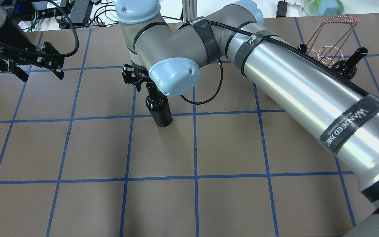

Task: Place wine into wine basket
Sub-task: 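Reach the right gripper to the standing bottle while the left arm withdraws, then grasp the bottle neck with the right gripper and lift it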

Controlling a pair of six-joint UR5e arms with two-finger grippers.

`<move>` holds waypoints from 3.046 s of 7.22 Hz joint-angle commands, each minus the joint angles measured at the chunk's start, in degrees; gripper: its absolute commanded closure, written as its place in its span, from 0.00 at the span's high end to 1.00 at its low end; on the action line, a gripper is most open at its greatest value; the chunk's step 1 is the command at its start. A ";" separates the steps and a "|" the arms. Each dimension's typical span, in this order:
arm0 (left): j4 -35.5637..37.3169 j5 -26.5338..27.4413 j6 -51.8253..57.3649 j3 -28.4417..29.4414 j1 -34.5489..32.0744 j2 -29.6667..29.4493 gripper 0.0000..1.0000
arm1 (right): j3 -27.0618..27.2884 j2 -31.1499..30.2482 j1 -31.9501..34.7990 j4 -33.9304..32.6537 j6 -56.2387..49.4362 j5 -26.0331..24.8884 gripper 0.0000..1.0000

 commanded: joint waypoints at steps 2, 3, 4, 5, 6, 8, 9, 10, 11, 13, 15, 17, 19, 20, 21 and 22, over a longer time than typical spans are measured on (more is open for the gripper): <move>-0.01 0.07 0.07 -0.11 -0.01 0.11 1.00 | 0.27 0.74 0.09 0.04 0.08 0.07 0.82; -0.01 0.07 0.07 -0.11 -0.01 0.10 1.00 | 0.27 0.83 0.09 0.04 0.08 0.07 0.72; -0.01 0.07 0.07 -0.11 -0.01 0.10 1.00 | 0.35 0.91 0.09 0.04 0.17 0.07 0.61; -0.01 0.07 0.07 -0.29 -0.01 0.10 1.00 | 0.27 0.83 0.09 0.04 0.26 0.16 0.52; 0.07 -0.02 -0.01 -0.72 -0.01 0.10 1.00 | 0.35 0.83 0.18 0.04 0.78 0.25 0.43; 0.16 -0.11 -0.01 -0.82 -0.01 0.02 1.00 | 0.27 0.91 0.35 0.13 0.87 0.60 0.07; 0.16 -0.02 -0.01 -0.82 -0.01 0.10 1.00 | 0.27 0.91 0.35 0.22 0.79 0.69 0.00; 0.25 -0.02 -0.01 -0.82 -0.01 0.10 1.00 | 0.27 0.91 0.27 0.22 0.09 1.56 0.00; 0.16 -0.02 -0.01 -0.82 0.08 0.10 1.00 | -0.08 0.74 0.18 0.13 -0.96 1.57 0.00; 0.25 -0.02 -0.01 -0.82 0.08 0.10 1.00 | -0.26 -1.80 -2.53 0.65 -7.80 1.04 0.00; 0.25 -0.02 -0.01 -0.82 0.08 0.02 1.00 | -0.09 -5.75 -5.62 5.03 -13.87 0.86 0.00; 0.60 -0.11 -0.01 -0.90 -0.01 -0.07 1.00 | 0.00 -7.33 -7.63 8.29 -20.36 -3.32 0.00; 0.69 -0.20 -0.10 -0.90 -0.01 -0.16 1.00 | 0.35 -13.38 -14.81 15.99 -32.02 -3.71 0.00; 0.86 -0.29 -0.89 -0.90 -0.79 -0.07 1.00 | 0.35 -15.76 -19.20 18.99 -38.35 -3.80 0.00; 0.95 -0.46 -5.59 -0.82 -1.50 0.02 1.00 | 0.35 -17.35 -22.90 20.33 -44.50 -6.06 0.00; 0.87 -0.98 -10.25 0.14 -3.07 0.71 1.00 | 0.35 -18.50 -25.46 21.39 -47.44 -6.60 0.00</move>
